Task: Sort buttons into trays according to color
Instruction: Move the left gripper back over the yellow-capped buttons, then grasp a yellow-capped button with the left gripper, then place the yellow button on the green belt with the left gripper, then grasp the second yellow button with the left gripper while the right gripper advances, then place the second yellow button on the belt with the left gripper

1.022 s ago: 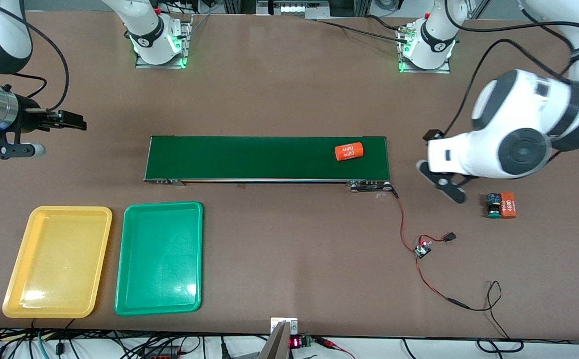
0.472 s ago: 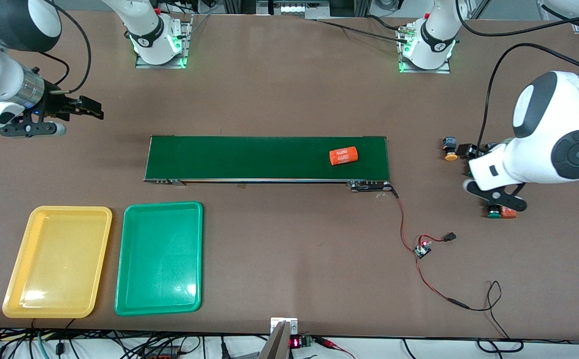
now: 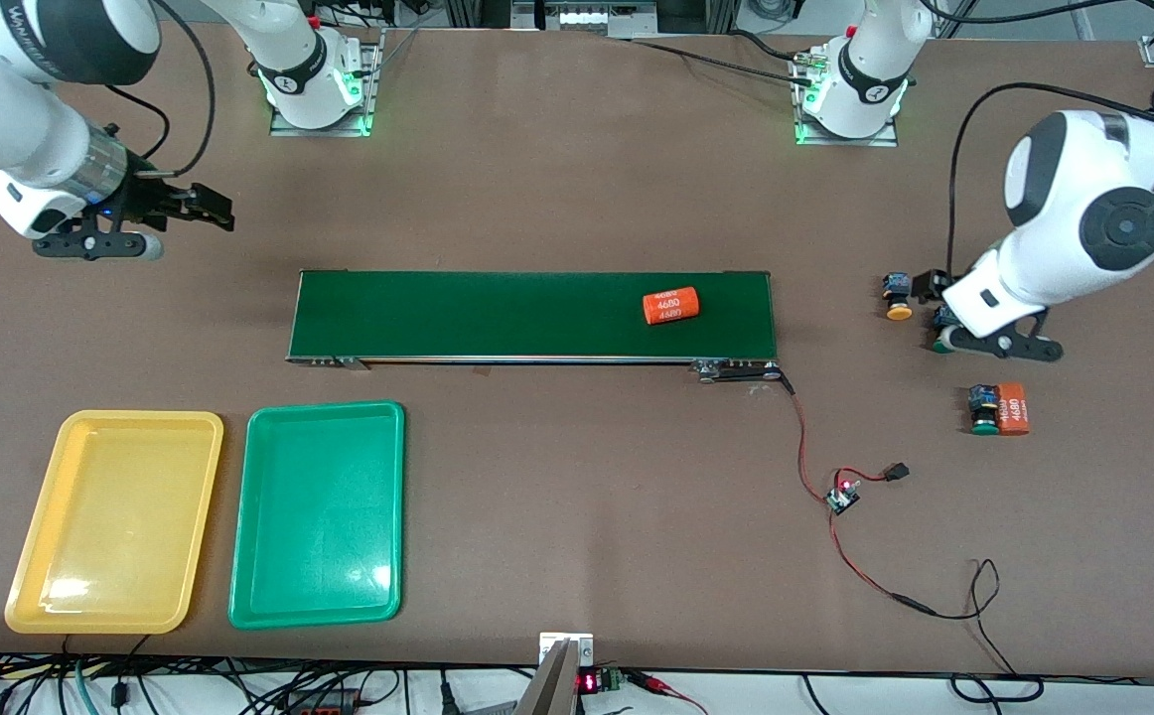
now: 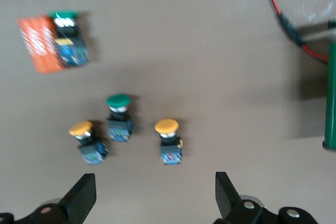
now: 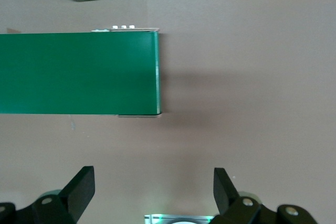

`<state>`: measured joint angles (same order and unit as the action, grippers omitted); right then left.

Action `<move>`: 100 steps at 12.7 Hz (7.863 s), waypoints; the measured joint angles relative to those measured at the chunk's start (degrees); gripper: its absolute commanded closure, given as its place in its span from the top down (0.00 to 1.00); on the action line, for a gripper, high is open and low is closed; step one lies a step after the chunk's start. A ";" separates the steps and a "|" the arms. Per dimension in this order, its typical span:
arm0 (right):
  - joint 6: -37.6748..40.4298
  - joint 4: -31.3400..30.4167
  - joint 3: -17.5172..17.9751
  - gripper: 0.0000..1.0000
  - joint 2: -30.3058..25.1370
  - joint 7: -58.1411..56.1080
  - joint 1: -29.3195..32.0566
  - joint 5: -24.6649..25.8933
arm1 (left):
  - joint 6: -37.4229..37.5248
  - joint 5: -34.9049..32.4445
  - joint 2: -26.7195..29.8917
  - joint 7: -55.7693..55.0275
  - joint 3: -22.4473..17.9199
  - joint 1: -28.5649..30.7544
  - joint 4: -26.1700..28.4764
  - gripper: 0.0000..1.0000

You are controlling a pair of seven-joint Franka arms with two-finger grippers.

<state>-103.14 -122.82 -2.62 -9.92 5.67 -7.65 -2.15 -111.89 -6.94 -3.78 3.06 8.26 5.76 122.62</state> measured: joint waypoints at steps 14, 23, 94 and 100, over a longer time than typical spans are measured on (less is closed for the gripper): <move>-3.43 -0.57 0.14 1.00 1.43 6.85 -8.76 -0.01 | -21.47 2.01 -12.06 -0.29 -7.28 -0.73 14.80 0.79; -3.35 -0.57 0.13 1.00 1.43 6.85 -8.76 -0.01 | -17.99 2.01 -12.23 -0.30 -7.00 -1.25 13.35 0.16; -28.63 -0.78 7.61 1.00 17.81 34.35 -22.17 4.29 | 20.12 7.68 -14.71 3.52 -4.86 -2.79 -19.95 0.14; -37.88 -0.45 7.63 1.00 21.26 35.19 -23.47 4.29 | 11.42 17.59 -17.19 -12.88 8.67 -5.59 -20.31 0.14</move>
<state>-141.02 -123.27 5.01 11.34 40.86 -31.12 2.15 -100.46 10.65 -20.97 -9.82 16.94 0.18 102.31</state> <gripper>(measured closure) 0.000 0.577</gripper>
